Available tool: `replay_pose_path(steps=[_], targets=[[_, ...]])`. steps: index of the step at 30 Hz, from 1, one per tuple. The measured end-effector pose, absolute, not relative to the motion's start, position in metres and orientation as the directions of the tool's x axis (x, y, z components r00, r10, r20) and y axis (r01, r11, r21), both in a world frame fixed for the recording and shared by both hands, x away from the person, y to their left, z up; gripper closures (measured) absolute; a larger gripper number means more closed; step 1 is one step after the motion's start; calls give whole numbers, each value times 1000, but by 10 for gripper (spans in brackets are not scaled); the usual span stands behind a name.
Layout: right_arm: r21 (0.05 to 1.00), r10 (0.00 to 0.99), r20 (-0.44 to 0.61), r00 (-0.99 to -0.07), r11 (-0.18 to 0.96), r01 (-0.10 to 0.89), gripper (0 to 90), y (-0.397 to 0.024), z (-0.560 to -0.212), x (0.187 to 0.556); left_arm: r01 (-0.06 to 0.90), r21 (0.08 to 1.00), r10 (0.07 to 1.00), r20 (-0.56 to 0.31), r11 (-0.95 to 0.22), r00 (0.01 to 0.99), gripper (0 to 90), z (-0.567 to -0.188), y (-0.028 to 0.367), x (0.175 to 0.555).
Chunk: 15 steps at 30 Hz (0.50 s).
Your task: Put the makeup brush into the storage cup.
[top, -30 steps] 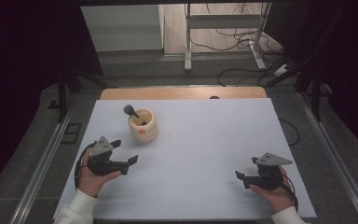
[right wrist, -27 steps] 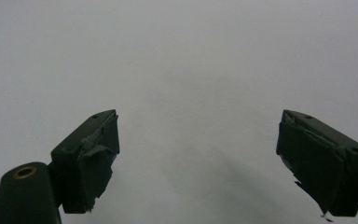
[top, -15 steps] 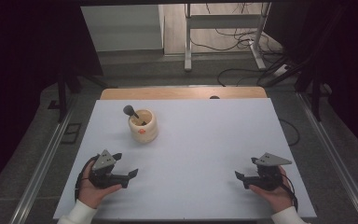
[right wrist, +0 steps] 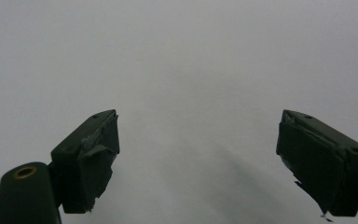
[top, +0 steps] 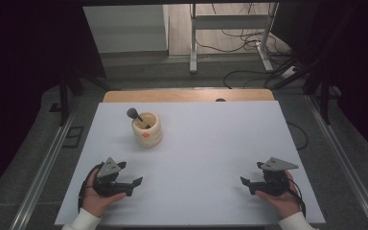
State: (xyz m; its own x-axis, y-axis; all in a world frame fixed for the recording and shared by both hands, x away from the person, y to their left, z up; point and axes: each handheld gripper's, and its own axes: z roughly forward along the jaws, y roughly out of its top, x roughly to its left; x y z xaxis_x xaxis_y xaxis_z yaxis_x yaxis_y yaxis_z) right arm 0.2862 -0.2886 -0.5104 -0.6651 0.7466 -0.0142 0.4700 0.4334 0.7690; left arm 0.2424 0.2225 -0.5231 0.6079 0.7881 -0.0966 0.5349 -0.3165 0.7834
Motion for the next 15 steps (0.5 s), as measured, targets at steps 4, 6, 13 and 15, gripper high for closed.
replay_pose_path(steps=[4,6,13,15], targets=[[769,745,-14,-667,435,469,139,-288,-510,286,533,785,788,-95,-316,608,133,-523,223,242],[769,743,-17,-669,438,467,139,-288,-511,286,533,785,788,-97,-315,607,134,-523,223,243],[771,743,-14,-669,434,466,138,-288,-510,286,536,784,792,-96,-313,603,134,-524,224,244],[772,743,-14,-669,433,465,138,-288,-510,286,535,785,793,-94,-313,602,135,-524,225,244]])
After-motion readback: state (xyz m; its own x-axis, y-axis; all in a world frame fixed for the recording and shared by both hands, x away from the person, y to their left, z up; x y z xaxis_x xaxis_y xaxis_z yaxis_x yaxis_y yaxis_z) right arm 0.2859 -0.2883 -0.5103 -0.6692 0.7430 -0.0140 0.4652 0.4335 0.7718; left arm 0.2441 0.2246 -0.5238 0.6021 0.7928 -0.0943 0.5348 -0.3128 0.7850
